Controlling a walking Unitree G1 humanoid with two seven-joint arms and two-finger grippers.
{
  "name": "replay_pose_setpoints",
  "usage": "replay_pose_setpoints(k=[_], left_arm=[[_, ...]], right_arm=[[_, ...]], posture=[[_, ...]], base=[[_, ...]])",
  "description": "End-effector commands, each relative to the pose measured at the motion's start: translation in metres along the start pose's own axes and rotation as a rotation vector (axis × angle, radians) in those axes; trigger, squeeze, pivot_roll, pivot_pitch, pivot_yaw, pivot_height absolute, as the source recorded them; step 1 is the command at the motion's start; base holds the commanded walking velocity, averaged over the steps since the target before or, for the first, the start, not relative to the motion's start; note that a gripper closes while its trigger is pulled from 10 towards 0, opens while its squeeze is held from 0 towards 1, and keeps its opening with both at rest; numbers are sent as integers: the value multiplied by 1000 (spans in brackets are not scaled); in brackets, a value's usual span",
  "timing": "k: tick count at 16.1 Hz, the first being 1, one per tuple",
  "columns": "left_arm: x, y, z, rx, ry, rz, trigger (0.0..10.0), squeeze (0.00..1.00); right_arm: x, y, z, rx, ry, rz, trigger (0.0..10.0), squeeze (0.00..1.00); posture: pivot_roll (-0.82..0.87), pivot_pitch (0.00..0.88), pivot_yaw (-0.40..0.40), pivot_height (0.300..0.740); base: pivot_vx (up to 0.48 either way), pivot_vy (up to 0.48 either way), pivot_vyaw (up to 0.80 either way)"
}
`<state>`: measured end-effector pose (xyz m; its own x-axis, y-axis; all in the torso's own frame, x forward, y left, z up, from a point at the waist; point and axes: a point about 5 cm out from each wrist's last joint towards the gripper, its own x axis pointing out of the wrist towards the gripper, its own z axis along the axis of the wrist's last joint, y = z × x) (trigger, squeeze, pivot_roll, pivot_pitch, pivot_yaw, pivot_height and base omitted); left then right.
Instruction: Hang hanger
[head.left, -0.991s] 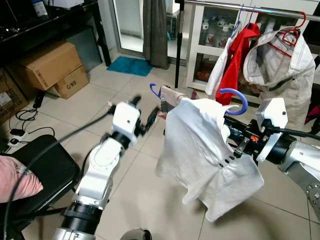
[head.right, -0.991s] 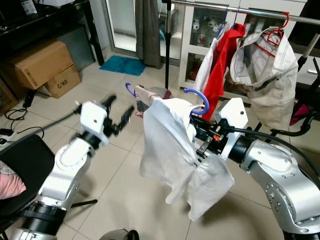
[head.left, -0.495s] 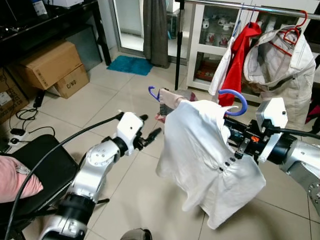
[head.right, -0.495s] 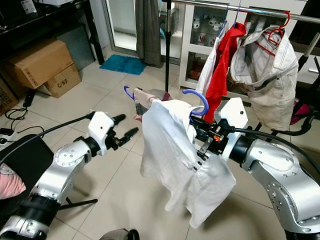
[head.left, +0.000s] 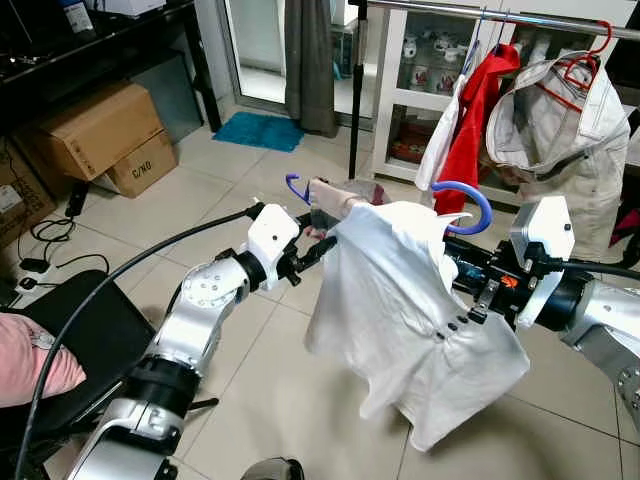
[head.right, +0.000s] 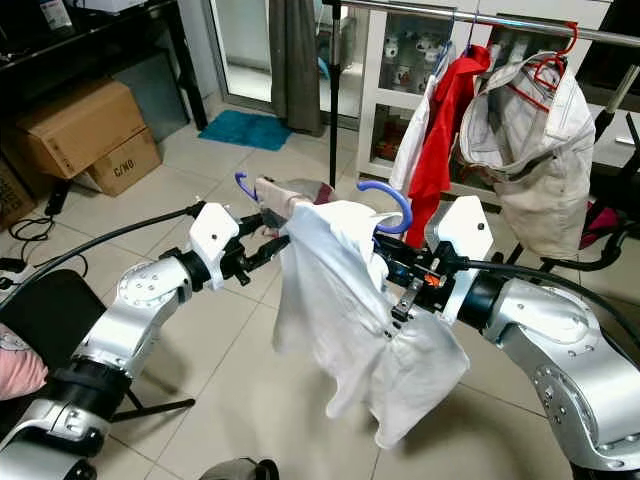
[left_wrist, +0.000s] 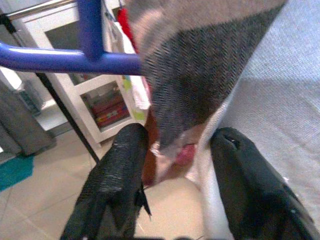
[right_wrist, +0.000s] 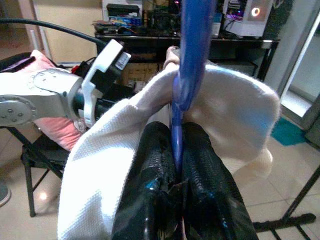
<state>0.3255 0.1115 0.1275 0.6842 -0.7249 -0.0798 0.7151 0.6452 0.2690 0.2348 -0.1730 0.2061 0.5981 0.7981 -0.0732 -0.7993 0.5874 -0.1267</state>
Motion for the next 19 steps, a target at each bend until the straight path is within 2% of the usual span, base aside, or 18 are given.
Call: replay_pose_setpoints(k=[1,6,12,16,19], left_arm=[[1,2,2,4,-17,-11,0,0],[4,-6,10,-1,-71,-34,0,0],[-3,-10,5,-7,-64,-14,0,0],[-8,-4,5,-5,-70,34,0,0],[-14,5,15,-2,-117,54,0,0]], right_arm=[[0,2,7,-16,-22,20,10000,0],[-1,3,4,-13,-14,21,10000,0],[1,2,1,-7,-3,26,10000,0],[2,2,-1,-4,6,24,10000,0],[0,0,-9,-14,60,5,10000,0]], posture=[[-94,0,86,740],[-94,0,83,740],[-86,0,74,740],[-81,0,74,740],[-81,0,76,740]], base=[[0,0,0],[0,0,0],[0,0,0],[0,0,0],[0,0,0]])
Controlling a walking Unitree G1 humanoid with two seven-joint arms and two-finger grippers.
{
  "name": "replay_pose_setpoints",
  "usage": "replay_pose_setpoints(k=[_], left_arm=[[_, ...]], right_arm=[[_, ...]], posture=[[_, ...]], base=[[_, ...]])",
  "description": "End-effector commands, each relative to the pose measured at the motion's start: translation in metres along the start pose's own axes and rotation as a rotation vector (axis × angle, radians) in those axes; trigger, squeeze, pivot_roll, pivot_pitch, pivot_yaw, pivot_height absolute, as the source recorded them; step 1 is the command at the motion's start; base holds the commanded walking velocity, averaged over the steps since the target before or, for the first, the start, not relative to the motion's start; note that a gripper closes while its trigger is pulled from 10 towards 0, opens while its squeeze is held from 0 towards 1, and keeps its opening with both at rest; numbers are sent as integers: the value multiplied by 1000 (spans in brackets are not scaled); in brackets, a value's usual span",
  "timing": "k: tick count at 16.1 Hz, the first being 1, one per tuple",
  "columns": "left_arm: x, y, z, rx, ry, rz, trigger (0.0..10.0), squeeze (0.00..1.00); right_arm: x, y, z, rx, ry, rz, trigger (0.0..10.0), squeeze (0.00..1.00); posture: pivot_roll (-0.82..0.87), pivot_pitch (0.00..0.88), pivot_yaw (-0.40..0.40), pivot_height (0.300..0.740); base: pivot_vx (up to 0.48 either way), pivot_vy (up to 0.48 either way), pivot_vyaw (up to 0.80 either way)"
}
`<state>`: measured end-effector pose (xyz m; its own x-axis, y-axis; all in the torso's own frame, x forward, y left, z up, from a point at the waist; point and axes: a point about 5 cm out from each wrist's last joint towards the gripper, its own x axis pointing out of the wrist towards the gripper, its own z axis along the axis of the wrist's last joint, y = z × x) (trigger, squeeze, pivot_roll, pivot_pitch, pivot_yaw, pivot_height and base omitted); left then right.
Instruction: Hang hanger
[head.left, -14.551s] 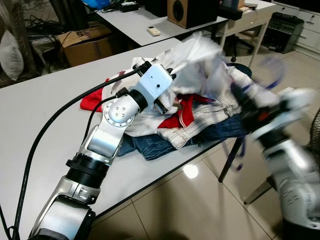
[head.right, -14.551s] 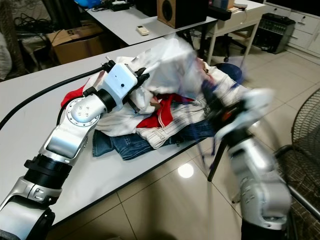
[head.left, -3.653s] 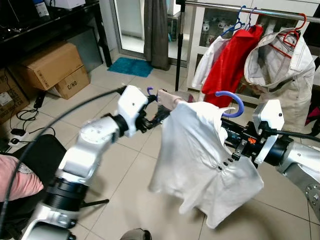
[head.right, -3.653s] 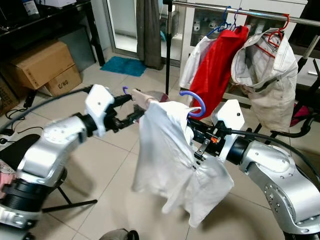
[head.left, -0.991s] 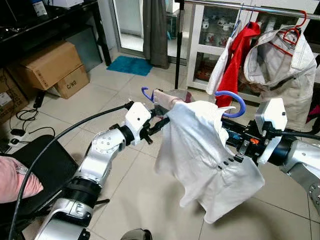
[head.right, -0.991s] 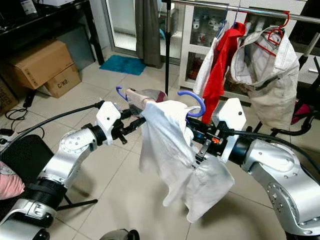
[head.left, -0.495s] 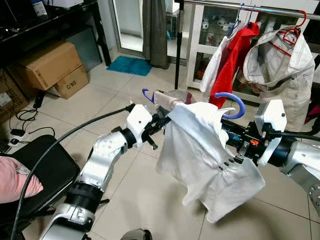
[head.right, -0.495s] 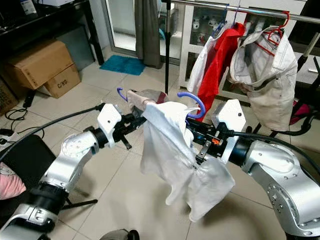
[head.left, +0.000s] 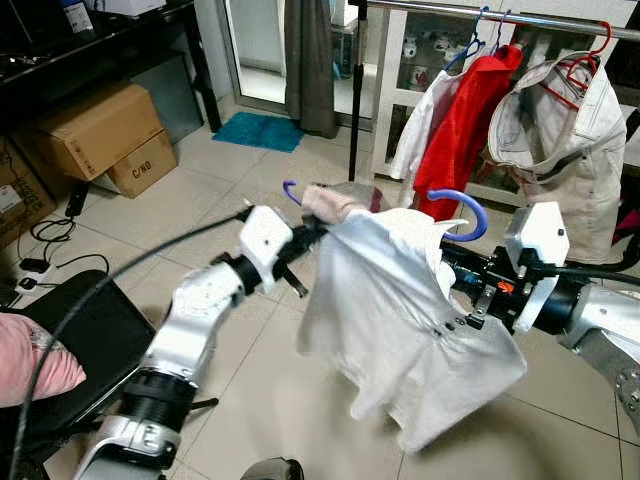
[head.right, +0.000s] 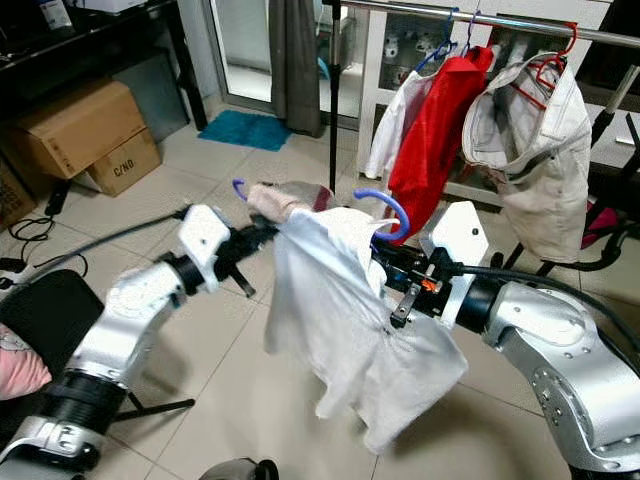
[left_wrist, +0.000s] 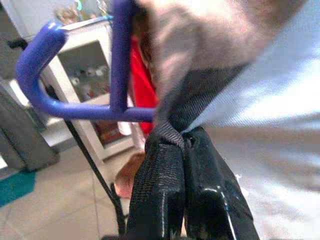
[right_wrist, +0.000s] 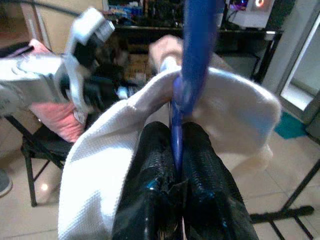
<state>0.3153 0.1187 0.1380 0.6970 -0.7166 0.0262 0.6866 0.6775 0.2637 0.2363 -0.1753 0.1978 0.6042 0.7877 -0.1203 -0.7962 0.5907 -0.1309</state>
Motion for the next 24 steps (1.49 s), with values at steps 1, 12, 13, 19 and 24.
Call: replay_pose_setpoints(k=[1,12,13,19,24], left_arm=[[-2,5,8,3,-28,10,0,0],[-24,13,4,-27,17,58,0,0],[-26,16,3,-25,18,76,0,0],[-33,38,22,22,-41,123,0,0],[-33,45,37,95,-90,127,0,0]], right_arm=[[0,1,-1,-9,19,6,10000,0],[-10,-13,-22,28,151,-84,10000,0],[-11,-13,-22,25,153,-81,10000,0],[-17,-10,-34,-3,254,-58,10000,0],[-20,-12,-41,-5,309,-72,10000,0]], posture=[[-81,0,78,740],[-76,0,81,740],[-76,0,81,740],[-83,0,78,740],[-82,0,78,740]], base=[[0,0,0],[0,0,0],[0,0,0],[0,0,0],[0,0,0]])
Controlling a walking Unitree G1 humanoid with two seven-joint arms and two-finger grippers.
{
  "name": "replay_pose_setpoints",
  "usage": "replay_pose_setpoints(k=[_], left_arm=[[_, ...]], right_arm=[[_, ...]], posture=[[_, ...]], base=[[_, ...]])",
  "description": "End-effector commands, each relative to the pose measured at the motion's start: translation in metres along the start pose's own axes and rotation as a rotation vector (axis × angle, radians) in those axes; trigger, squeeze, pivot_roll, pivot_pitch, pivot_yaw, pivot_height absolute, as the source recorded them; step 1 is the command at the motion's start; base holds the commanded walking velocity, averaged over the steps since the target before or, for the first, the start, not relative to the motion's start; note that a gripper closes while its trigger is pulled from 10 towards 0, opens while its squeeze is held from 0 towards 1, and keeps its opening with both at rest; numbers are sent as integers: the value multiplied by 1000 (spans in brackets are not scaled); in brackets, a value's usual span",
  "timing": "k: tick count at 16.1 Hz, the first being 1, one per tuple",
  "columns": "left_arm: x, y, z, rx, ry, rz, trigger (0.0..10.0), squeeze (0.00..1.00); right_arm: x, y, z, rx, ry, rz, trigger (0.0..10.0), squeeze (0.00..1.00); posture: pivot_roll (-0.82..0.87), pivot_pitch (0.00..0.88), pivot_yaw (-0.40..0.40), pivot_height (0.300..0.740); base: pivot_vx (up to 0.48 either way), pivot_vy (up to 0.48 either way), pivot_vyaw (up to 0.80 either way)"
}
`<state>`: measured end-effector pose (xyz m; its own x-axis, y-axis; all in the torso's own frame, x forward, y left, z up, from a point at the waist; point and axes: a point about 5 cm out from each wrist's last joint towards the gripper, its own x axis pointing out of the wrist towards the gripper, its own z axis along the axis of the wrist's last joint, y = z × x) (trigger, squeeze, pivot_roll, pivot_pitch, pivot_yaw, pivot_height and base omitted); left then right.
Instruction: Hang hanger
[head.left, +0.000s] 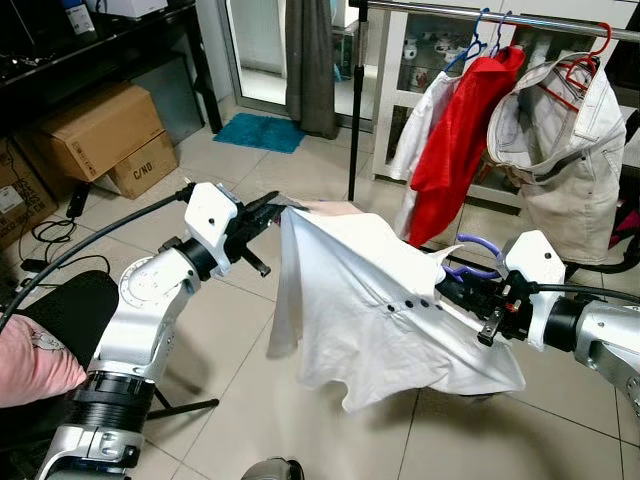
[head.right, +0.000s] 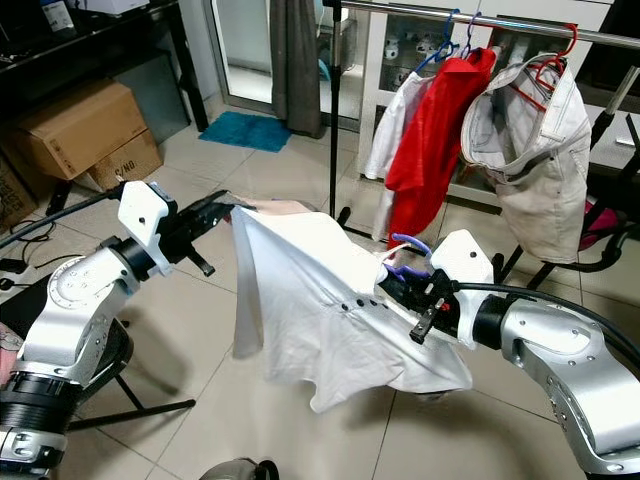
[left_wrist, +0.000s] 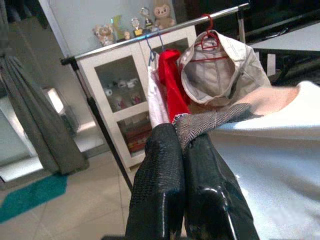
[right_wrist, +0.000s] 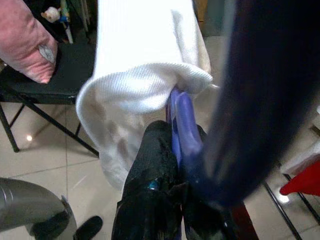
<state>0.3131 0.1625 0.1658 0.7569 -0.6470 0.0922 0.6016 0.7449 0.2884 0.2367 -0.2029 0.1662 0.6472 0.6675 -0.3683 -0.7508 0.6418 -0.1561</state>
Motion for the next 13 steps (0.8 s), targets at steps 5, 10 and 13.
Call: replay_pose_setpoints(k=[5,10,13], left_arm=[[0,-16,-26,58,209,-126,3608,0],[-11,4,-38,0,244,140,10000,0],[-12,0,-37,-46,226,90,10000,1000]], right_arm=[[3,3,-2,-4,12,7,10000,0],[0,2,-1,-6,2,0,10000,0],[2,1,2,-11,-9,6,10000,0]], posture=[[-83,0,84,740],[-84,0,81,740],[-81,0,76,740]], base=[[0,0,0],[0,0,0],[0,0,0]])
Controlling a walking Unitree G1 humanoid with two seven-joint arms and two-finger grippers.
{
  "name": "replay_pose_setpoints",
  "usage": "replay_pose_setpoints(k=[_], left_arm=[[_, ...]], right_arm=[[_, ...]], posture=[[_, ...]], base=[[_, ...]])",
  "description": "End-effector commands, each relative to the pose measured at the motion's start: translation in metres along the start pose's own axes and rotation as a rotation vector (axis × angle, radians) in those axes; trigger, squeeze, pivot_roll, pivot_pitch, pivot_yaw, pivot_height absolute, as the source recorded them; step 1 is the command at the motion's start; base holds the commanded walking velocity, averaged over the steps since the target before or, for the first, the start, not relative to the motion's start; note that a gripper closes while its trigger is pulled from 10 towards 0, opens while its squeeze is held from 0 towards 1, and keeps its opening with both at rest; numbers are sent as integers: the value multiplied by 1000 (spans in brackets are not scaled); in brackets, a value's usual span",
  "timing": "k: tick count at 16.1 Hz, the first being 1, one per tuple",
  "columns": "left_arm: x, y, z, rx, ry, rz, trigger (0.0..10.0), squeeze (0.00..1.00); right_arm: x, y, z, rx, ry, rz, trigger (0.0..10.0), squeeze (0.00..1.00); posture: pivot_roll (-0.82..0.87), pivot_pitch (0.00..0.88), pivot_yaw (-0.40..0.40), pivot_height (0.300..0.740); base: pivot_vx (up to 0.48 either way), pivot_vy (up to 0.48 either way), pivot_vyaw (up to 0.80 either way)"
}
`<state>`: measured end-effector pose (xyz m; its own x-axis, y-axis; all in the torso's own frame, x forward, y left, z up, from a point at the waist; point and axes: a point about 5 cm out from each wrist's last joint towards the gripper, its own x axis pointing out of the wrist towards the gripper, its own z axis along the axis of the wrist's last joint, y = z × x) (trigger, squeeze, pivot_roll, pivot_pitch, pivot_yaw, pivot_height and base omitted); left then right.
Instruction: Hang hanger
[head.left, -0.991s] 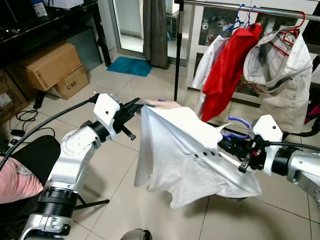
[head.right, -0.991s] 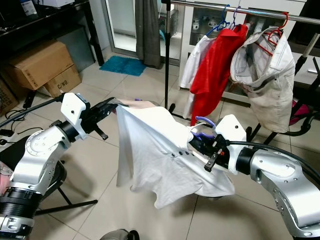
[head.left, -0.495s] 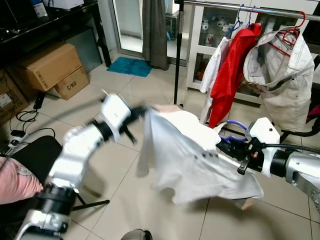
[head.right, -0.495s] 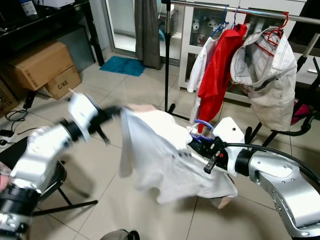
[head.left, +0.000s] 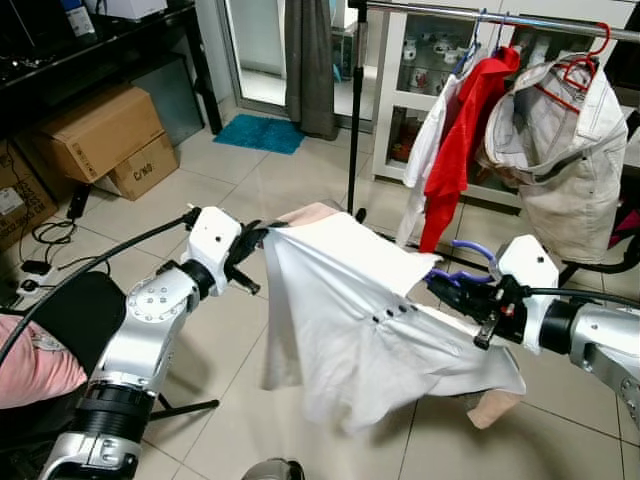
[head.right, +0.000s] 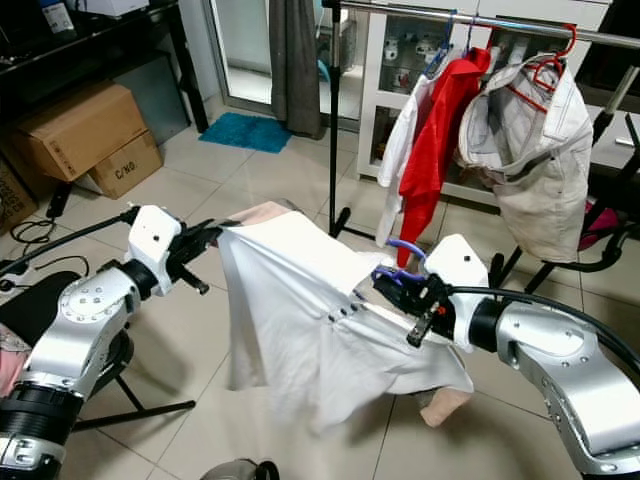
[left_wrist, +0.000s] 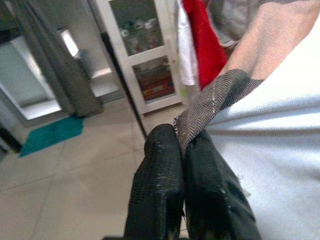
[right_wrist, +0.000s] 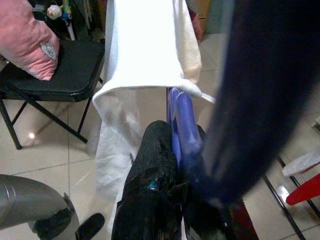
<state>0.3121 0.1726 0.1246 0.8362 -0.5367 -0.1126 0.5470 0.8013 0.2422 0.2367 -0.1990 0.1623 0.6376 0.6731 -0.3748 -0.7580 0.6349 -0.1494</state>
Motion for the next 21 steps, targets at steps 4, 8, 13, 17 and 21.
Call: replay_pose_setpoints(k=[4,8,13,17,21], left_arm=[[0,-19,10,11,-58,-159,10000,1000],[0,-26,17,36,-111,-225,10000,1000],[6,-13,46,107,-192,-215,10000,388],[17,-24,54,110,-191,-413,10000,0],[30,-26,63,202,-149,-595,10000,0]], right_arm=[[-1,-2,4,-17,-16,-1,10000,0],[-2,-2,3,-19,-10,1,10000,0],[-1,-1,5,-38,-8,12,10000,0],[1,5,18,-70,-68,72,10000,0],[2,9,24,-100,-85,105,10000,0]], posture=[[-81,0,72,740],[-85,0,76,740],[-79,0,69,740],[-77,0,64,740],[-83,0,69,740]], base=[[0,0,0],[0,0,0],[0,0,0],[0,0,0],[0,0,0]])
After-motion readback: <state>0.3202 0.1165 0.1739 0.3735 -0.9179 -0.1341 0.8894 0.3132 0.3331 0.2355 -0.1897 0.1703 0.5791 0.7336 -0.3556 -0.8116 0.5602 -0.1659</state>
